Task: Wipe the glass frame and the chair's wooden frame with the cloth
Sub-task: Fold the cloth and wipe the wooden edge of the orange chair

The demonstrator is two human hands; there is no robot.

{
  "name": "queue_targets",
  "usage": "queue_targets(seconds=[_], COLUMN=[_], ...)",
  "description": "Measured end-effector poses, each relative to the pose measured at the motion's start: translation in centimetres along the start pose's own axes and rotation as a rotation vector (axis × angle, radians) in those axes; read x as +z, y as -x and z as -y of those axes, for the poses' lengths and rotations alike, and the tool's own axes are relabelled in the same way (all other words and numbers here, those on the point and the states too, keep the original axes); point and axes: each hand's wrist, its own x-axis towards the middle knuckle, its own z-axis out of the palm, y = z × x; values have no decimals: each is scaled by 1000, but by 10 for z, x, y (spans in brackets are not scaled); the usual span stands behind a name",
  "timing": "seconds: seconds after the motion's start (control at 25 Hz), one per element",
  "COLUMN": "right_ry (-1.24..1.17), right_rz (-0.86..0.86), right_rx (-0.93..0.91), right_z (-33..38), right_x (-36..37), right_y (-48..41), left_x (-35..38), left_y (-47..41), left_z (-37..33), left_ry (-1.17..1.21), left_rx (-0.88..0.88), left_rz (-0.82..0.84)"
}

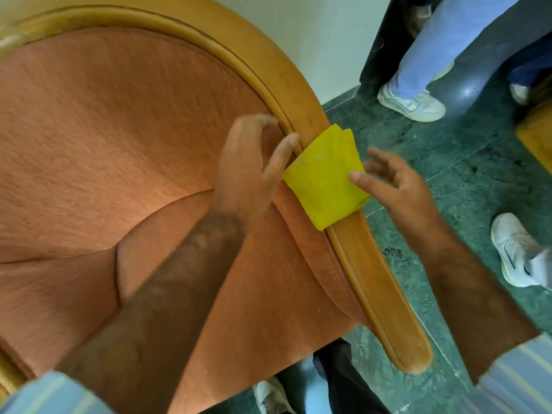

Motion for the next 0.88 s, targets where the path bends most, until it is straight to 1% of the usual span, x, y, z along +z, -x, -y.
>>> queue_targets(seconds=[0.08, 0.12, 0.2, 0.28, 0.36, 0.44, 0.56, 0.68, 0.8, 0.88], right_ry=[28, -13, -131, -223, -296, -317, -279, -227, -116, -42], right_rz=[60, 66, 67, 93, 156, 244, 338, 485, 615, 691], right_rx=[12, 14, 17, 21, 49, 61, 73, 107, 115, 98], right_z=[-3, 0, 12, 25, 41, 59, 84, 101, 113, 120], right_x=[-8, -8, -5, 2, 12, 33, 80, 143, 207, 249], right_y=[-5, -6, -7, -5, -2, 4, 18, 40, 69, 92], left_x=[11, 18, 26, 19, 4, -19, -58, -101, -141, -168], left_y=[24, 32, 39, 45, 55, 70, 102, 148, 205, 248], left_z=[-6, -6, -6, -5, -1, 7, 26, 49, 73, 85], left_ry=[231, 332, 542, 790, 925, 945, 903, 826, 754, 778], left_rx=[-308, -410, -559, -652, -649, -634, -632, -677, -732, -794], left_rz=[110, 140, 131, 79, 28, -47, -219, -430, -585, -668])
